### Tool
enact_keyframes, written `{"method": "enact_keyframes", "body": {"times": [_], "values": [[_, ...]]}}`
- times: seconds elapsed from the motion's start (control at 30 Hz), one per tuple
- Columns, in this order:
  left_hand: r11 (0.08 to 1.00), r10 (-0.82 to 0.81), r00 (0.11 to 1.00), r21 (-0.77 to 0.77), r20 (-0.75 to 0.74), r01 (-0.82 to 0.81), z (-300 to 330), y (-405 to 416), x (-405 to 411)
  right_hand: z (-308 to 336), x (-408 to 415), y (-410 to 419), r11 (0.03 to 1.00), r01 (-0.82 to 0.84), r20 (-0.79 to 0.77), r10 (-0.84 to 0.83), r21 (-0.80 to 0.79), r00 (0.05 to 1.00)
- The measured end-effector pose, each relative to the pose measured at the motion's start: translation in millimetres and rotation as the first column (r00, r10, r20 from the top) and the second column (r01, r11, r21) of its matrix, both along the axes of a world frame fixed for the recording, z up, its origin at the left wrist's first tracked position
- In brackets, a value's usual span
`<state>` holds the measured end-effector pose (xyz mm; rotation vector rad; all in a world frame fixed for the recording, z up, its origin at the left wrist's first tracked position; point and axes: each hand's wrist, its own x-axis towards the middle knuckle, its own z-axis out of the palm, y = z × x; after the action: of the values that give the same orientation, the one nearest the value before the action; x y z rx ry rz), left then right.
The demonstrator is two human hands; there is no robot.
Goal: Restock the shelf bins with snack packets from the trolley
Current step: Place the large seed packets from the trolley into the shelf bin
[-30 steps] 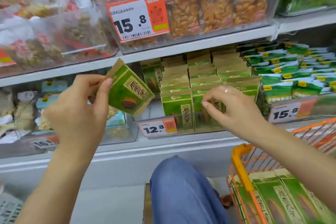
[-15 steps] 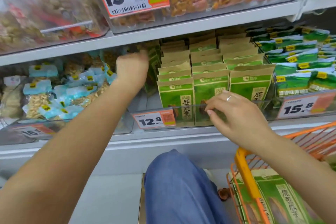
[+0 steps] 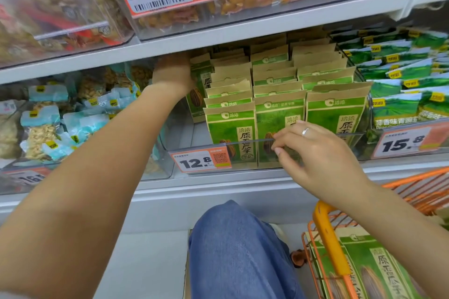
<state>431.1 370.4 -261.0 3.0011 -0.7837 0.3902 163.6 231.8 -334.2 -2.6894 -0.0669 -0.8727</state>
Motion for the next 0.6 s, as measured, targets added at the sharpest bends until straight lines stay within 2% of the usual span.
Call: {"method": "enact_keyframes", "body": {"times": [0.17, 0.4, 0.6], "values": [[0.994, -0.010, 0.996, 0.105, -0.094, 0.020, 2.6, -0.5, 2.0, -1.0, 0.1, -0.2, 1.000, 0.000, -0.005, 0.000, -0.003, 1.000], [0.959, -0.115, 0.992, 0.265, 0.060, 0.096, 5.4, -0.2, 7.6, -1.1, 0.4, -1.2, 1.000, 0.001, -0.013, -0.001, -0.002, 1.000], [0.957, -0.117, 0.980, 0.284, 0.163, 0.067, -1.0, -0.4, 9.2, -2.1, 1.1, -2.1, 1.000, -0.004, -0.009, 0.004, -0.006, 1.000]]}}
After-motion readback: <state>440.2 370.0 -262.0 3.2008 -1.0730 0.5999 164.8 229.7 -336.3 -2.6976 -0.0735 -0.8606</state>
